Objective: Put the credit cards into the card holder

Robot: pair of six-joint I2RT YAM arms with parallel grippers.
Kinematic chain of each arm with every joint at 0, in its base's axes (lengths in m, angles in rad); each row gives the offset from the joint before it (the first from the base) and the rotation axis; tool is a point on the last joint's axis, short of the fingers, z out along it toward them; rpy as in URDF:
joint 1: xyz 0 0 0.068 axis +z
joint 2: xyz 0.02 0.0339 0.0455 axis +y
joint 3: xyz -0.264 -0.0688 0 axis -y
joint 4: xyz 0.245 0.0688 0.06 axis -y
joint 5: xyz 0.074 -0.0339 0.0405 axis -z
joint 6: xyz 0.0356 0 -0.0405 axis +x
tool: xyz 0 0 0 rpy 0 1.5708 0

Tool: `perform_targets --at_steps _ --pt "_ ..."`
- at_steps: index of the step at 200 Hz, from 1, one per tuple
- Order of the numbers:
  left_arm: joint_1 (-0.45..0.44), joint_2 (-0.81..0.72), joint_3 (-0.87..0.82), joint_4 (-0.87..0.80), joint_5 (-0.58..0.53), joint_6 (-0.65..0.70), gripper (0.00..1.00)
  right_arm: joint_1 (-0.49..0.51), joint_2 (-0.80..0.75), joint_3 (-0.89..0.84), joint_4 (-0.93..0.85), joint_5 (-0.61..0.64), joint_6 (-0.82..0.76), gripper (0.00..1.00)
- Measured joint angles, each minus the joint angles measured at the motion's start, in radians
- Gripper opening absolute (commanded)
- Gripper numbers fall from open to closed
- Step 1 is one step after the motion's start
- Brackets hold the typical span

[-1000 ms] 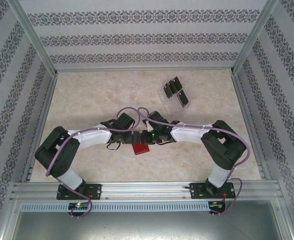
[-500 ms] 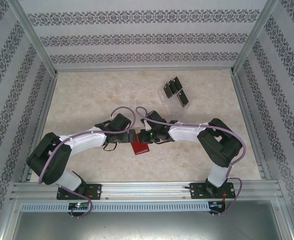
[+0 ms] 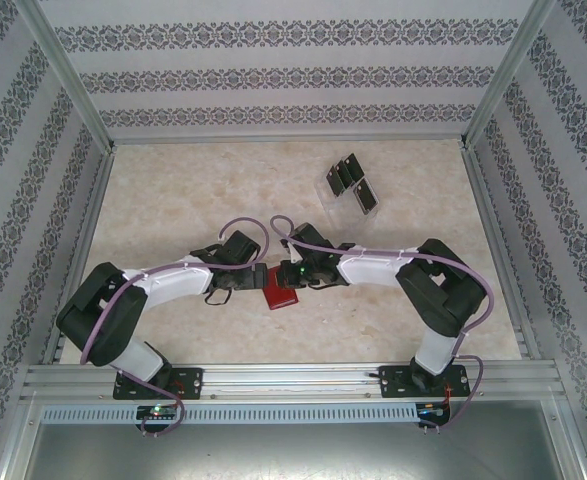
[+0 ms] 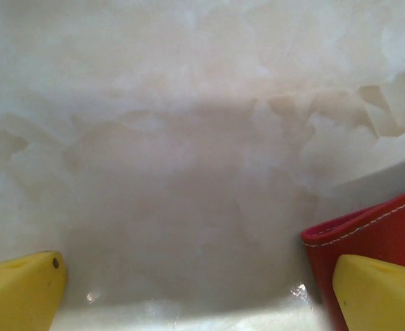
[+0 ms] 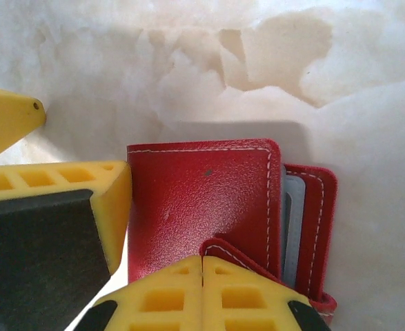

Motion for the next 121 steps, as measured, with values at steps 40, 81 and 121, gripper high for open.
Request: perform_targets --at_steps 40,81,121 --pt "0.0 0.013 0.012 -0.008 0.0 0.005 1.0 0.0 -0.011 -0.005 -0.006 0.0 -0.002 0.0" --pt "0.0 0.019 0.016 -0.011 -0.002 0.008 1.0 0.005 -0.018 -0.006 -0.024 0.0 -0.006 0.0" --pt "0.0 0.026 0.021 -0.016 -0.004 0.008 1.0 0.015 -0.018 -0.006 -0.028 0.0 -0.014 0.0"
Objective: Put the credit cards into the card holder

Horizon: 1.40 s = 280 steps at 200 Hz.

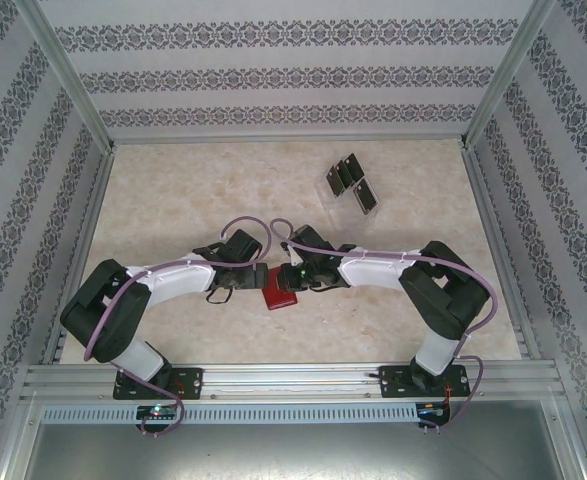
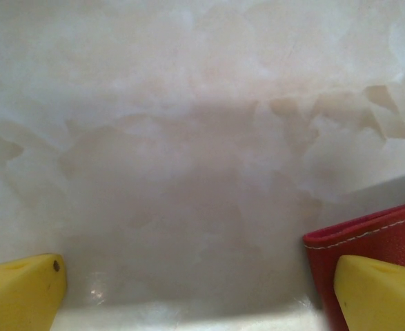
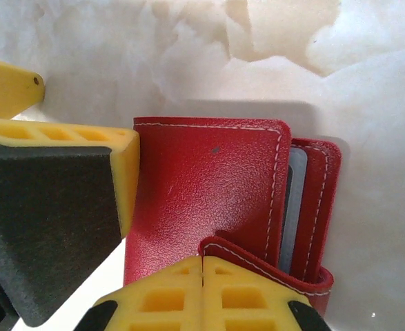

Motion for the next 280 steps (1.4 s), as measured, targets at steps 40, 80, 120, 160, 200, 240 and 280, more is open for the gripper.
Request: perform_targets --at_steps 40,80,120,160,200,240,280 --pt "0.0 0.001 0.0 0.0 0.0 0.0 1.0 0.005 -0.009 0.0 -0.01 0.008 -0.003 0.0" --pt "0.0 0.003 0.002 0.0 -0.001 0.0 1.0 0.004 -0.045 0.0 -0.048 0.01 -0.003 0.0" --pt "0.0 0.006 0.005 -0.003 -0.001 0.0 1.0 0.002 -0.048 0.006 -0.061 -0.003 -0.003 0.0" --pt "0.0 0.009 0.009 -0.008 -0.002 0.0 1.0 0.002 -0.04 0.017 -0.06 -0.02 -0.002 0.0" --pt "0.0 0.012 0.012 -0.013 -0.001 0.001 1.0 0.002 -0.011 0.029 -0.056 -0.028 -0.002 0.0" --pt "0.0 0.014 0.015 -0.016 0.0 0.003 1.0 0.002 0.006 0.034 -0.055 -0.032 -0.002 0.0" --pt "-0.001 0.015 0.015 -0.016 0.0 0.003 1.0 -0.002 0.017 0.04 -0.055 -0.032 0.01 0.0"
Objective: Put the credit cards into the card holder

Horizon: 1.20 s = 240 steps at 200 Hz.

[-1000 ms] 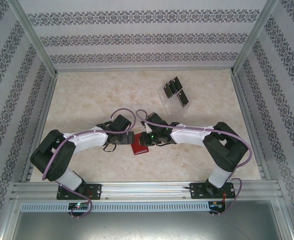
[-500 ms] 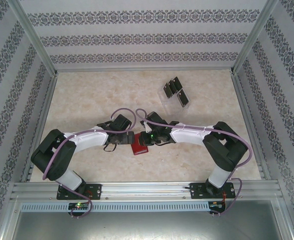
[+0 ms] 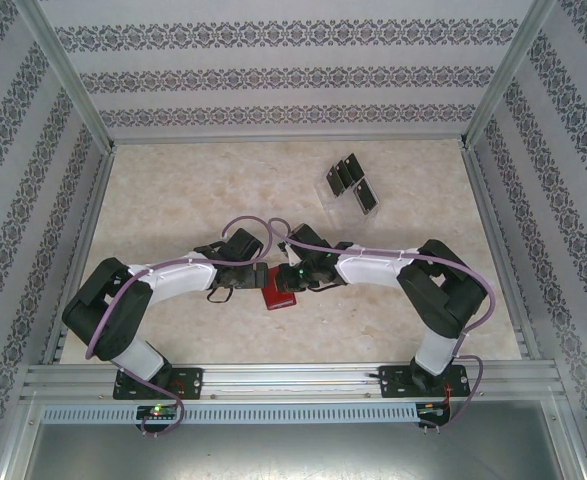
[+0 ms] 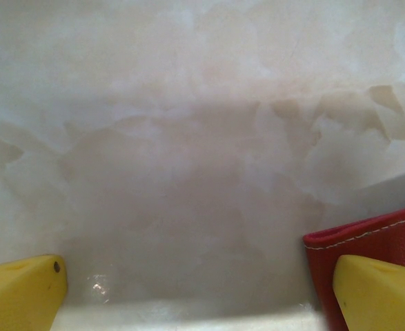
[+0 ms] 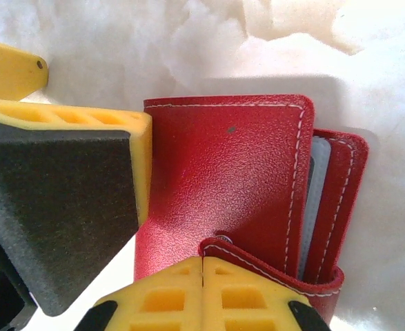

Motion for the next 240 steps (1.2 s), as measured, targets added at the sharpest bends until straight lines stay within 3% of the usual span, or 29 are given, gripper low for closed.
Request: perform_targets --at_steps 92,165,240 --pt "-0.002 0.01 0.005 -0.005 -0.003 0.0 1.0 -0.01 0.038 0.034 -0.008 -0.032 0.007 0.0" --pt "-0.007 0.017 0.009 -0.008 -0.008 0.0 1.0 -0.063 -0.07 -0.003 0.005 -0.061 0.011 0.0" --pt "-0.007 0.021 0.012 -0.011 -0.007 0.0 1.0 -0.081 -0.057 -0.008 0.042 -0.112 0.016 0.0"
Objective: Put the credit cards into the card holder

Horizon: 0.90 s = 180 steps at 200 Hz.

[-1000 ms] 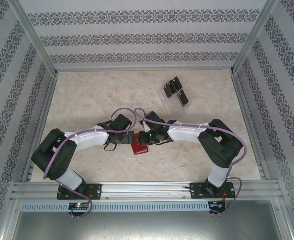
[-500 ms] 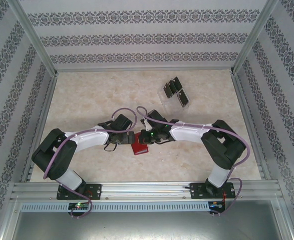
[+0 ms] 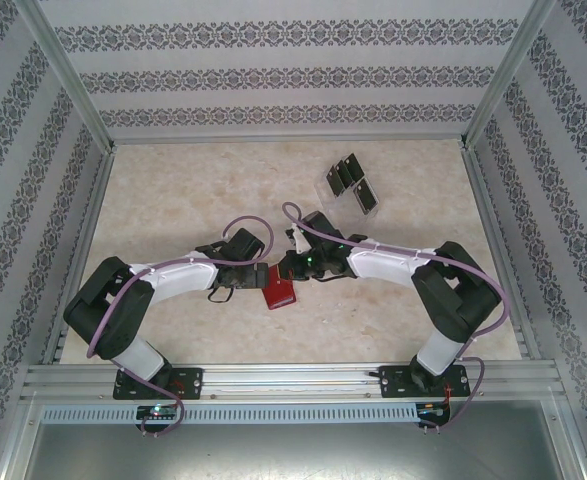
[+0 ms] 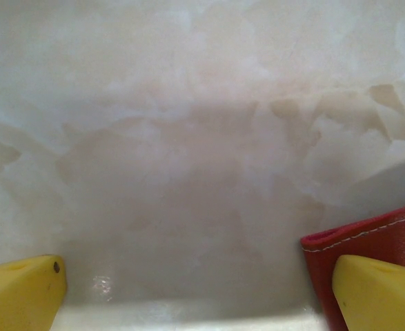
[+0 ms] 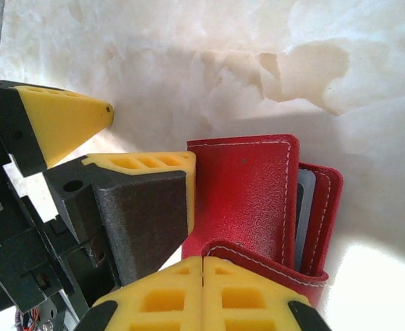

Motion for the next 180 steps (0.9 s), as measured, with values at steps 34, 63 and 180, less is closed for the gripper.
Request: perform_targets --at_steps 34,63,180 --pt "0.0 0.006 0.01 -0.011 0.0 0.0 1.0 0.0 0.033 0.0 0.01 -0.01 0.0 0.0" --pt "0.0 0.006 0.012 -0.014 0.0 0.001 1.0 0.002 0.039 0.0 0.01 -0.014 0.0 0.0" --pt "0.0 0.01 0.027 -0.029 0.003 0.008 1.0 0.022 0.058 -0.006 0.022 -0.016 0.003 0.0"
